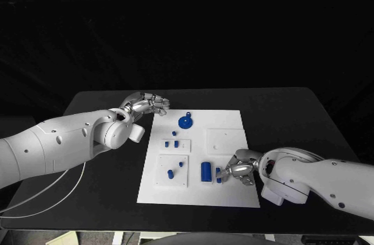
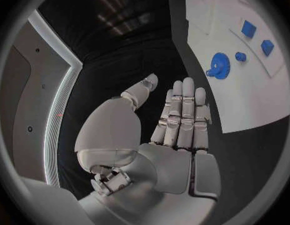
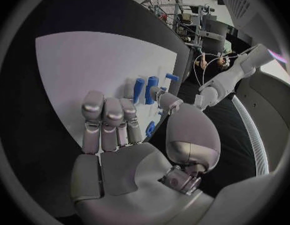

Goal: Assemble the parts on the task board

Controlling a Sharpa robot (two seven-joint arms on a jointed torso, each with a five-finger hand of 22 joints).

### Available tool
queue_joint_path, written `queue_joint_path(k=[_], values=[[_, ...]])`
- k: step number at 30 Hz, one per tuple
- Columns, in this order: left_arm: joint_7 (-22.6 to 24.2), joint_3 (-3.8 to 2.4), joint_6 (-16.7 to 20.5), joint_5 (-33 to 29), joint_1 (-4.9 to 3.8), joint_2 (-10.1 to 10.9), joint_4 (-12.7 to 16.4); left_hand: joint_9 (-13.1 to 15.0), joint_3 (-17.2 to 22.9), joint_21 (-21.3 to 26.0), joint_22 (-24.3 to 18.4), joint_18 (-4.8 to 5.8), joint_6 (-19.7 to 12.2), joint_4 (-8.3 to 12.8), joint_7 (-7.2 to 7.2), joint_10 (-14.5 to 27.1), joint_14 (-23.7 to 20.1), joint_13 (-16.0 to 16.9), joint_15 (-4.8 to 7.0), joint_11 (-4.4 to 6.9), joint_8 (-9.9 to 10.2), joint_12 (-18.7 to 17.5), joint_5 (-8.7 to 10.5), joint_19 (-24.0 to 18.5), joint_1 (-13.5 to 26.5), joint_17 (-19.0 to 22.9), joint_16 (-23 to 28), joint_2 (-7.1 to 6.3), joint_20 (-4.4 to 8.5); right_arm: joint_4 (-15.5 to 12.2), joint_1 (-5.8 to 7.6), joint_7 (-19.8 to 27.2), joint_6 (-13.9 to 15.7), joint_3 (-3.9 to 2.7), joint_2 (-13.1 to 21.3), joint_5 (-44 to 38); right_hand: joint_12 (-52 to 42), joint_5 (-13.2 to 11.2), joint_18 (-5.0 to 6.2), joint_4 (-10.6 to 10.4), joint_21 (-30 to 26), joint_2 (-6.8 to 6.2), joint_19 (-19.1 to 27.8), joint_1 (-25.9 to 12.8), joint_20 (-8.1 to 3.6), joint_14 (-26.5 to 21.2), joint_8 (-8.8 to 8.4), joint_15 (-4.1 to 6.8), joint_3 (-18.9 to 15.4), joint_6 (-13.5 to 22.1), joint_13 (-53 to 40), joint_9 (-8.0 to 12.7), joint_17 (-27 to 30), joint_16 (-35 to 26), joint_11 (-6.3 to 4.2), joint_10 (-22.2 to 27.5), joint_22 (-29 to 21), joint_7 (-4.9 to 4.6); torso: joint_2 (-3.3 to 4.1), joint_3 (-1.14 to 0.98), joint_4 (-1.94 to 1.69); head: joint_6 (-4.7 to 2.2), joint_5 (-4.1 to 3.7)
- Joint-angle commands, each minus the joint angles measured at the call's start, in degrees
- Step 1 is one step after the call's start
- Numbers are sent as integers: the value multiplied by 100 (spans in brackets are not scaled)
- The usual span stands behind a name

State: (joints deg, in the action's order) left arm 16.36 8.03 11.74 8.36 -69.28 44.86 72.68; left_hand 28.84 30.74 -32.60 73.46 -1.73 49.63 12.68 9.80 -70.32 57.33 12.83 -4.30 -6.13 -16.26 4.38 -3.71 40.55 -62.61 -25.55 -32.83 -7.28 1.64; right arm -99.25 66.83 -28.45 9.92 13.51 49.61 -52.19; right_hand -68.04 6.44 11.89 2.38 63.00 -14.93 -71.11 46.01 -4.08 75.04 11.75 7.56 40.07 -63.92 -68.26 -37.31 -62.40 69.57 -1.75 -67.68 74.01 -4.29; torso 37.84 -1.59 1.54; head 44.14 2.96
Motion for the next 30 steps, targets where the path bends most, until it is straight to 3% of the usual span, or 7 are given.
queue_joint_path(k=[1, 4, 5, 9, 12, 20, 30], values=[[39, -4, -77, 17, -4, -2, 15, -9, -11, 23, 8, -36, -43, -22, -10, -5, 36, 2, 13, 9, -12, -14, 18, 49, 45, -10, 20, 18, -10, -3, -7, 134, -242, 1, 20, -186, 12, 101, 311, 194, 7, 18, -1, 179, -32, -3, 35, 33, -19, 24, -17, 11, -13, -27, -28, -19, 15, 5, 2, -1, 0, 0, -3], [38, -4, -77, 17, -4, 2, 13, -9, -11, 23, 9, -36, -43, -22, -10, -6, 36, 2, 13, 9, -12, -13, 17, 49, 44, -12, 21, 19, -10, -4, -7, 160, -320, 2, 30, -303, 12, 278, 311, 437, 16, 46, 2, 340, -34, -4, 48, 32, -86, 29, -23, 15, -17, -26, -26, -21, 20, 3, 2, 2, -1, -4, -7], [36, -3, -74, 17, -4, 3, 12, -9, -10, 24, 9, -36, -42, -22, -10, -6, 36, 2, 13, 9, -12, -13, 17, 49, 44, -13, 22, 20, -10, -8, -7, 175, -347, 2, 30, -320, 5, 457, 311, 623, 26, 130, 2, 405, -30, -6, 61, 31, -220, 31, -32, 13, -21, -24, -25, -29, 24, -3, 2, 2, -1, -4, -7], [36, -3, -80, 17, -4, 3, 11, -9, -10, 24, 10, -36, -42, -22, -10, -7, 37, 2, 13, 10, -13, -13, 17, 49, 43, -14, 22, 20, -10, -17, -15, 188, -409, 2, 20, -374, 0, 452, 311, 794, 21, 189, 12, 518, -30, -9, 69, 32, -275, 31, -40, 15, -22, -27, -28, -35, 22, 4, 2, 1, 1, -6, -6], [36, -3, -85, 17, -4, 3, 13, -9, -9, 25, 10, -36, -41, -21, -11, -7, 37, 3, 14, 10, -13, -13, 17, 50, 41, -16, 23, 21, -10, -7, -20, 187, -418, 2, 10, -417, 1, 306, 311, 1023, 16, 242, 22, 698, -22, -12, 83, 31, -317, 19, -45, 22, -22, -32, -30, -41, 19, 6, 3, 1, 0, -4, -6], [37, -3, -84, 17, -4, 4, 17, -8, -9, 26, 12, -36, -40, -21, -11, -10, 39, 3, 14, 11, -14, -12, 17, 50, 40, -20, 26, 22, -10, 35, -34, 160, -377, 2, -27, -442, -9, 189, 311, 1055, 4, 301, 19, 667, 6, -6, 98, 31, -369, -7, -59, 39, -20, -37, -34, -69, 6, 10, 4, 1, -2, -1, -10], [35, -2, -83, 17, -4, 6, 18, -8, -11, 29, 15, -35, -39, -23, -11, -12, 39, 4, 13, 12, -16, -11, 18, 51, 43, -26, 30, 22, -10, 92, -42, 63, -299, 2, -65, -520, -22, 130, 311, 911, -6, 405, 5, 535, 23, 4, 106, 36, -359, -30, -79, 69, -17, -43, -41, -108, -9, 18, 2, 0, -2, 9, -7]])
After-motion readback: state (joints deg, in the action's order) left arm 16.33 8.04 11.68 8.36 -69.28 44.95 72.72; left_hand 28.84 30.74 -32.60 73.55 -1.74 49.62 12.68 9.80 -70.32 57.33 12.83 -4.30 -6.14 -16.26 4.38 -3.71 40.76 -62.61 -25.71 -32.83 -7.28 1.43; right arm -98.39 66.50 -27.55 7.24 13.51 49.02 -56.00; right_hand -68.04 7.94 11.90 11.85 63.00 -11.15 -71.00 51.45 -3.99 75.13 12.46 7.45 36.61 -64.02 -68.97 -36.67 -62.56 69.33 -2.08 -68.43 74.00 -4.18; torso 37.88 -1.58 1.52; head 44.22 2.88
